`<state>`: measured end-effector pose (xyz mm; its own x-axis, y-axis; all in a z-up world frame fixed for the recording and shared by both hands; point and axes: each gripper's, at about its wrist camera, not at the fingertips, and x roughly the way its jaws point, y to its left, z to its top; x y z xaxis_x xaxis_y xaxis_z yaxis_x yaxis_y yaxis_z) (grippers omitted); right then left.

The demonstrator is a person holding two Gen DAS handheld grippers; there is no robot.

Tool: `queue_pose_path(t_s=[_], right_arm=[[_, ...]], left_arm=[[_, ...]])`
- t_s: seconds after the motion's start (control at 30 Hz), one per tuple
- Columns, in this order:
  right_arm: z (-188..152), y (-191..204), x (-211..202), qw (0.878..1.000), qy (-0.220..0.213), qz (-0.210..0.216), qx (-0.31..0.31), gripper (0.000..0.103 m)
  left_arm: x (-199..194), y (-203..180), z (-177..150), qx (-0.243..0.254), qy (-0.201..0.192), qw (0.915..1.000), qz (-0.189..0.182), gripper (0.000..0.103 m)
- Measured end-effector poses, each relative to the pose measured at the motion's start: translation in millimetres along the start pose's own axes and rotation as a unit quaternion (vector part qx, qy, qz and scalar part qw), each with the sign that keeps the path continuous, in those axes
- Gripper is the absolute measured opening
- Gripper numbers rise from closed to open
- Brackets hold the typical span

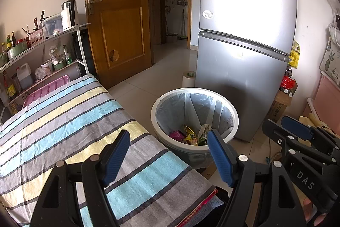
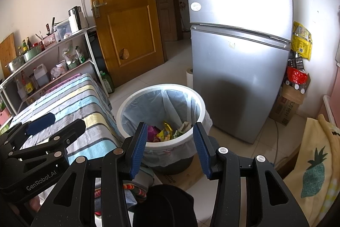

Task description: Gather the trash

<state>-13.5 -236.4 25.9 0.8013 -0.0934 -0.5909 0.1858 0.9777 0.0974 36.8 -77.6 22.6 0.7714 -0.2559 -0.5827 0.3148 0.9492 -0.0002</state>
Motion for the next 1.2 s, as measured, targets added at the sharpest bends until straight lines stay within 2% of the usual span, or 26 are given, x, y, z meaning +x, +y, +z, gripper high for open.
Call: queue_pose_path(t_s=[1.2], right_arm=[[1.1, 3.6, -5.3, 1.0, -0.001, 0.002, 0.0, 0.046]], left_arm=[[-0.8, 0.6, 2.5, -0.001, -0.001, 1.0, 0.0, 0.077]])
